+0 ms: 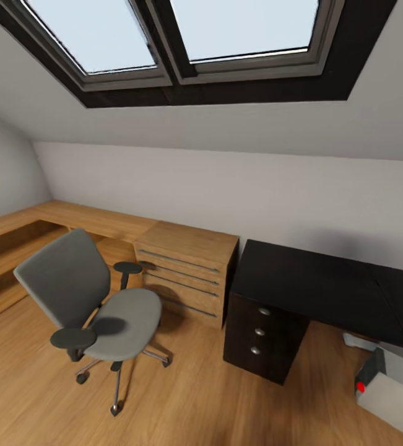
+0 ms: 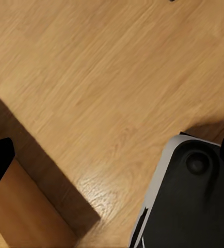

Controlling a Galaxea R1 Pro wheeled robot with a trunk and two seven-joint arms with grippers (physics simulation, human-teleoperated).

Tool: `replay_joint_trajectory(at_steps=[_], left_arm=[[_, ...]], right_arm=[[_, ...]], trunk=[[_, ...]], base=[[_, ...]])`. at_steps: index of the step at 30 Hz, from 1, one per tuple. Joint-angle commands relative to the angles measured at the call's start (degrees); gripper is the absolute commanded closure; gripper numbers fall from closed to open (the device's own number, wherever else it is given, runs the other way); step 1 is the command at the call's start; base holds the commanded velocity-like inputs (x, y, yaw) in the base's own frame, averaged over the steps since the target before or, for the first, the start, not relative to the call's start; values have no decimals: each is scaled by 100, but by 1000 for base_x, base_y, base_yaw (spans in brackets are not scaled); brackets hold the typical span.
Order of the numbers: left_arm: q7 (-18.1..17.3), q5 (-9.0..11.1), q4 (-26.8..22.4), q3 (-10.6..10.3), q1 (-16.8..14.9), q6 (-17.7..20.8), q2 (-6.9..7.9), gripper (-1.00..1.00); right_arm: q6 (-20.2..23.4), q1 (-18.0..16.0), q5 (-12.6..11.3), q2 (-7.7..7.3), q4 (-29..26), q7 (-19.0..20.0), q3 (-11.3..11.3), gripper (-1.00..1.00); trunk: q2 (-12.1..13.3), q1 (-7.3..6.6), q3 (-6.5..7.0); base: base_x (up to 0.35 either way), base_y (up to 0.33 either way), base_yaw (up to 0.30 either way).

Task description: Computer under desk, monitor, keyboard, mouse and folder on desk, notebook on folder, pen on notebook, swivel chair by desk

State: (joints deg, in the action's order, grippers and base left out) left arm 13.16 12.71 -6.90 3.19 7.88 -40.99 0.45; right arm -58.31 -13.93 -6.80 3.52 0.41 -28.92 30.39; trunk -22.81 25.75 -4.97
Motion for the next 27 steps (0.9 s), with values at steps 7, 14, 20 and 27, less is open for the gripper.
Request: replay_joint_trajectory(at_steps=[7, 14, 20, 27], left_arm=[[0, -14, -13, 33, 3, -5, -2, -100], [1, -14, -13, 32, 3, -2, -1, -100], [1, -14, -13, 32, 3, 2, -1, -100], [0, -14, -13, 33, 3, -2, -1, -100]], right_arm=[[-112, 2, 178, -16, 46, -1, 39, -100], [-148, 5, 180, 15, 47, 2, 52, -100], [-139, 6, 152, 32, 35, 59, 41, -100], [-136, 6, 142, 35, 32, 45, 32, -100]], trunk=[[-11, 3, -23], [-11, 3, -24], [-11, 3, -17], [-11, 3, 4]], base=[[-9, 0, 138], [0, 0, 6], [0, 0, 110], [0, 0, 243]])
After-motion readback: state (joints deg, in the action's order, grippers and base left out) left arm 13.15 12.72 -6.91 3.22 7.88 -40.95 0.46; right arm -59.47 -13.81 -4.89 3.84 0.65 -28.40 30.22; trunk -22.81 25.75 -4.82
